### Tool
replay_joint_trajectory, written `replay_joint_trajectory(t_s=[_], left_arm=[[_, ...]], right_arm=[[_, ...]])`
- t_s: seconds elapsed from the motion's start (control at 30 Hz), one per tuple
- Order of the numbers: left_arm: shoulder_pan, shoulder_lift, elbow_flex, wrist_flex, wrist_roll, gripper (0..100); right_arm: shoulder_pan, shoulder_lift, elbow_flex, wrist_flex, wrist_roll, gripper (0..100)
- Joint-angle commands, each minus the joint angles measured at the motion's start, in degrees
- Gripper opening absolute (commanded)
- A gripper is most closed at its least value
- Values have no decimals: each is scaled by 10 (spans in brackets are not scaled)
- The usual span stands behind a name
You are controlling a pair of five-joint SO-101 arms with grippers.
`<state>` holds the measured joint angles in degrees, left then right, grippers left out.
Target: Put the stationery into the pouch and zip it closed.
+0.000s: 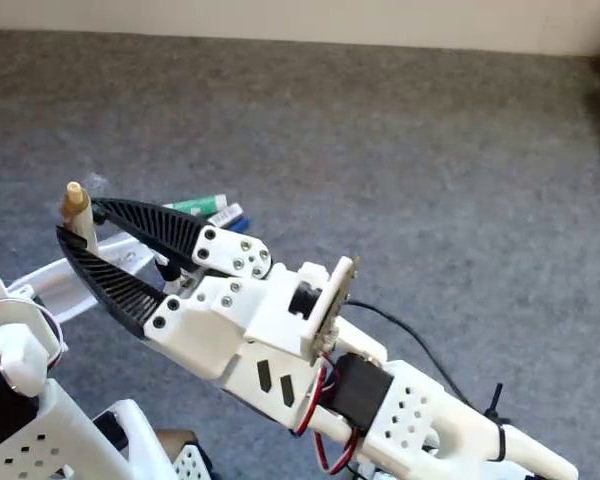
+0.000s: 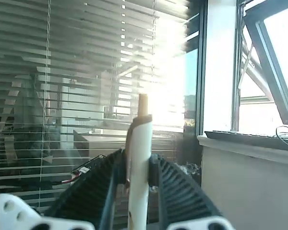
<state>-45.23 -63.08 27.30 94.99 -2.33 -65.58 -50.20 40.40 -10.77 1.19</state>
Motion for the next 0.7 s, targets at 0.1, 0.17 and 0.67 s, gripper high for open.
replay_joint_trajectory(t_s=[0.1, 0.17, 0.67], left_arm=[[-7, 2, -2, 1, -4, 7], [-7, 2, -2, 1, -4, 7], [-7, 2, -2, 1, -4, 7]], right_arm=[[-7, -12, 35, -93, -4, 5], [-7, -11, 38, -99, -4, 5], [-7, 155, 44, -171, -5, 5]])
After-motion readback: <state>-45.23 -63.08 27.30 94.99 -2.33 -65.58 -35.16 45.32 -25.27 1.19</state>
